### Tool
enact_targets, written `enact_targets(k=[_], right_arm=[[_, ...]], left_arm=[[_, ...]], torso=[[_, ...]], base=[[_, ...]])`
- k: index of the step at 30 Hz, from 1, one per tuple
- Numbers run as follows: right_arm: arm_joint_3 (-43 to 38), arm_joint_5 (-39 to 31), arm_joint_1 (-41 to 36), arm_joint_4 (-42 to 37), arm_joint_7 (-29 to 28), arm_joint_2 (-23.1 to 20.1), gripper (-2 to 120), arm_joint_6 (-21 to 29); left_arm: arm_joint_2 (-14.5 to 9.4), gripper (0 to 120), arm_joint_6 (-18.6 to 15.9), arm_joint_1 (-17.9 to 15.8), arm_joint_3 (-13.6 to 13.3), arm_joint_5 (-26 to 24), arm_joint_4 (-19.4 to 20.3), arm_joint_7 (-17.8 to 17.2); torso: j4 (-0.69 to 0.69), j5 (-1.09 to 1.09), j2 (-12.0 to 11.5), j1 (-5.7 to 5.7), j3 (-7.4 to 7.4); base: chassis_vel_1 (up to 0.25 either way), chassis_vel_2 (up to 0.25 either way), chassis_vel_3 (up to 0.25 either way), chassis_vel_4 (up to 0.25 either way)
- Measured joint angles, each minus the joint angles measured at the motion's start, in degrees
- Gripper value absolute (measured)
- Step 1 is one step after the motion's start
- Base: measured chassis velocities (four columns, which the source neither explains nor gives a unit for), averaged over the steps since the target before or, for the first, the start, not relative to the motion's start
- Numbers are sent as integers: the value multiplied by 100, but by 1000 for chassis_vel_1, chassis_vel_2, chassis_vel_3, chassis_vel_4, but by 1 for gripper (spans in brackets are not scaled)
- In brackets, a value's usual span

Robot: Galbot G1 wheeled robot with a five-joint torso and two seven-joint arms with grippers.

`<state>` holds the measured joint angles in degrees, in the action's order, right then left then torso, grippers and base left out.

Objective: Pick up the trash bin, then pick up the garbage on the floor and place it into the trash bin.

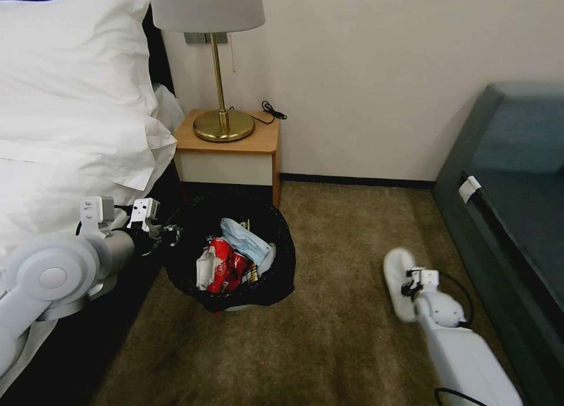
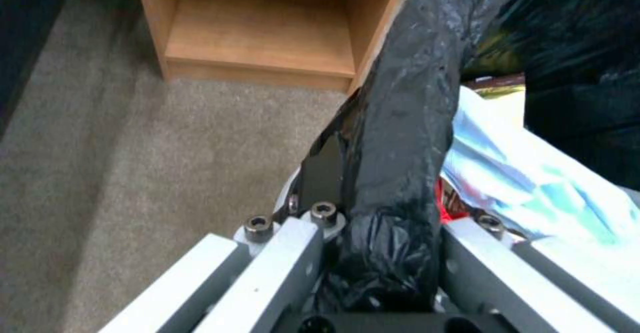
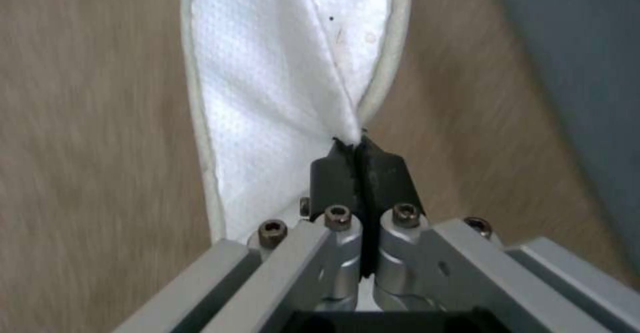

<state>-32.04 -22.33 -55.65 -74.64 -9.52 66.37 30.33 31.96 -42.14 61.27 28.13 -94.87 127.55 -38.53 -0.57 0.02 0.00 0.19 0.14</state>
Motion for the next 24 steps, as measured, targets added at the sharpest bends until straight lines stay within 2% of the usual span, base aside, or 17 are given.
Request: enact_targets(k=[8, 10, 11, 13, 16, 24], right_arm=[[-218, -783, -10, -759, 23, -455, 0, -286], [-180, -1343, 93, -1333, 110, -737, 0, -477], [-180, -1343, 93, -1333, 110, -737, 0, -477], [107, -2083, 325, -1942, 139, -961, 0, -543], [449, -2422, 617, -2218, 186, -1036, 0, -651], [1219, -2775, 1382, -2478, 354, -958, 0, -779]], left_arm=[[165, 3, 0, 12, -22, 96, 11, -75], [250, 3, 0, 28, -66, 158, 20, -101], [250, 3, 0, 28, -66, 158, 20, -101], [331, 3, 0, 37, -79, 250, -10, -102], [392, 3, 0, 24, -106, 325, -45, -100], [474, 3, 0, 18, -142, 389, -91, -95]], torso=[[0, -1, 0, 0, 0], [-2, -2, 0, 0, 0], [-2, -2, 0, 0, 0], [0, -2, 0, 0, 0], [0, -1, 0, 0, 0], [1, -2, 0, 0, 0]], base=[[0, 0, 0, 0], [0, 0, 0, 0], [0, 0, 0, 0], [0, 0, 0, 0], [0, 0, 0, 0], [0, 0, 0, 0]])
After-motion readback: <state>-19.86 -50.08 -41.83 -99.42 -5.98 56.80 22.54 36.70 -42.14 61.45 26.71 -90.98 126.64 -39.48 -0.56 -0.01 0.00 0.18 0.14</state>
